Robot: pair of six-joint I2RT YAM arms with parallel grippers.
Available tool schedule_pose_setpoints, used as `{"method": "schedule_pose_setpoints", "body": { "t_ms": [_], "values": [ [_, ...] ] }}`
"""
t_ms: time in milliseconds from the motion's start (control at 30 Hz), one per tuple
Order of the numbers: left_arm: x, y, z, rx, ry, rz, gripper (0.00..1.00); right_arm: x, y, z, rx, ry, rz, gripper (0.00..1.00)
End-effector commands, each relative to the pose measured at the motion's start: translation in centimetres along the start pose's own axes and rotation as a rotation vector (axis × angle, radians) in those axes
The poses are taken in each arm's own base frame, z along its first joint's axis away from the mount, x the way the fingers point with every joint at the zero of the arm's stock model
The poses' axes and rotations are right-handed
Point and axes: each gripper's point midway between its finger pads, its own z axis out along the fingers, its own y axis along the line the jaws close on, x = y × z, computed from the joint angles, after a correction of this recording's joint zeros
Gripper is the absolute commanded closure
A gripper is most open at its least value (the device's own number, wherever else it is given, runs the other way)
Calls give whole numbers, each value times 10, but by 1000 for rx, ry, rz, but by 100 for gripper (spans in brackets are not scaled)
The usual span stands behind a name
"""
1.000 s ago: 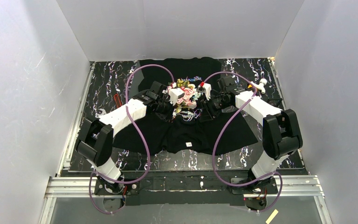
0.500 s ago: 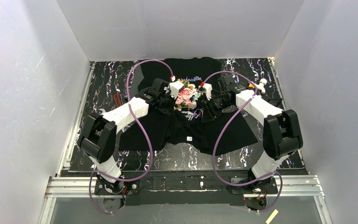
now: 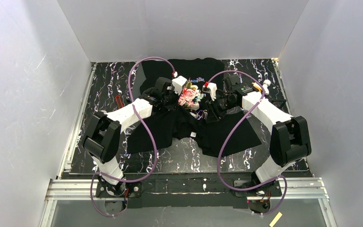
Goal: Remove the brooch from the garment
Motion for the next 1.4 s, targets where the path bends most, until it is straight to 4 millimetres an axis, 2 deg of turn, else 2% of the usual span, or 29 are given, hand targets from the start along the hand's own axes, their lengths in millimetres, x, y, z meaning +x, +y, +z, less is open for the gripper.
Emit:
{"method": "schedule_pose_setpoints", "body": {
  "t_ms": [0,233,333,467,600,767,933,1033,1233,1367],
  "values": [
    [-31,14,0,-63,-108,32,100,-12,3,-11,18,-28,-40,61],
    [-41,17,5,-74,-135,18,100,-12,2,-9,10,-23,-34,60],
    [-52,14,4,-60,-156,0,100,-16,1,-9,11,-28,-39,60],
    [-71,-2,-8,37,-186,-3,100,-24,0,-13,17,-38,-53,60],
    [-76,-32,-37,207,-140,21,100,-45,4,-24,19,-80,-92,60],
    [-76,-57,-81,397,-44,13,100,-82,20,-47,0,-163,-142,57],
    [-114,-81,-140,690,-159,-90,100,-105,40,-69,-27,-229,-186,56],
    [-137,-94,-168,834,-189,-163,100,-117,55,-82,-52,-276,-200,55],
    [-163,-102,-192,917,-208,-230,100,-153,94,-108,-186,-396,-178,53],
    [-173,-105,-202,948,-221,-245,100,-158,113,-119,-259,-418,-183,52]
  ]
}}
